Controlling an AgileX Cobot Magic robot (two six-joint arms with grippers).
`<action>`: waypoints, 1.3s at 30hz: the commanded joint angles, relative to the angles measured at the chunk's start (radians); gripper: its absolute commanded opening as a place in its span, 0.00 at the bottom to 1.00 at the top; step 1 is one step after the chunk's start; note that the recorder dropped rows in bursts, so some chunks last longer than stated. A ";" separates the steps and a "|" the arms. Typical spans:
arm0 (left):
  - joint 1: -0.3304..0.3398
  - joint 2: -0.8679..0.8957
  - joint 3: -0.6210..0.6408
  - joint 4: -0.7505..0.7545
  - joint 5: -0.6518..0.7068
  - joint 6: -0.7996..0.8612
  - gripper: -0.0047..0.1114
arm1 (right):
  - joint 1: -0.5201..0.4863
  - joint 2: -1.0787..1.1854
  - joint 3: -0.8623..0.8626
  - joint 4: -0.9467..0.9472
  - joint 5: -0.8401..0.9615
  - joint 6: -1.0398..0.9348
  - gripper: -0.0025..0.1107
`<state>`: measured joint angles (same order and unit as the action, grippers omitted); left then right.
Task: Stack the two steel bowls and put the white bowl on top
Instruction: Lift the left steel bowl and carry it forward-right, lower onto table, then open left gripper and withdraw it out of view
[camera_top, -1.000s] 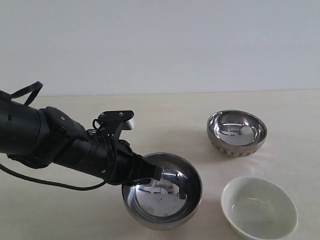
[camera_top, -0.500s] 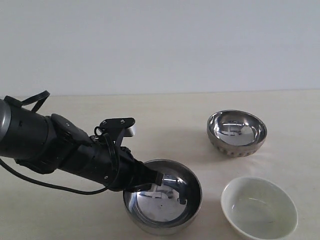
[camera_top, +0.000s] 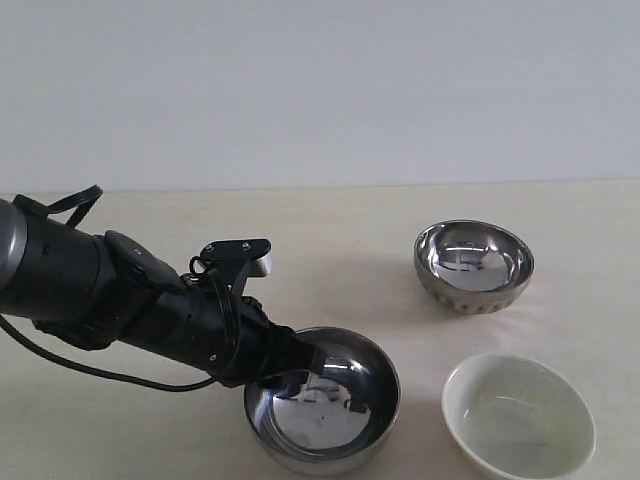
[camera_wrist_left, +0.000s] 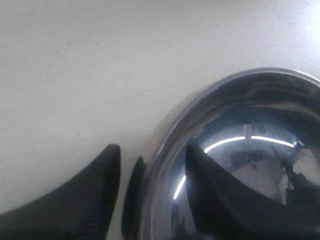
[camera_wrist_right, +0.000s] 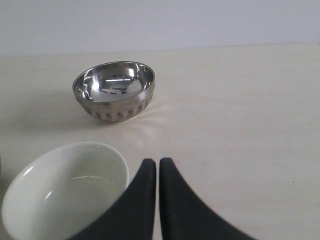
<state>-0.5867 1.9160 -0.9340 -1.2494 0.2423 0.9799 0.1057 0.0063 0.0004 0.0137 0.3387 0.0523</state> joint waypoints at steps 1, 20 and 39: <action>-0.004 -0.002 0.002 -0.009 -0.007 0.006 0.42 | -0.005 -0.006 0.000 0.000 -0.001 -0.006 0.02; -0.004 -0.132 -0.013 0.012 -0.008 0.022 0.42 | -0.005 -0.006 0.000 0.000 -0.001 -0.006 0.02; -0.004 -0.472 0.027 0.167 -0.076 0.022 0.07 | -0.005 -0.006 0.000 0.000 -0.001 -0.006 0.02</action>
<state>-0.5867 1.4883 -0.9287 -1.0923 0.2043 0.9982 0.1057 0.0044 0.0004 0.0137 0.3387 0.0523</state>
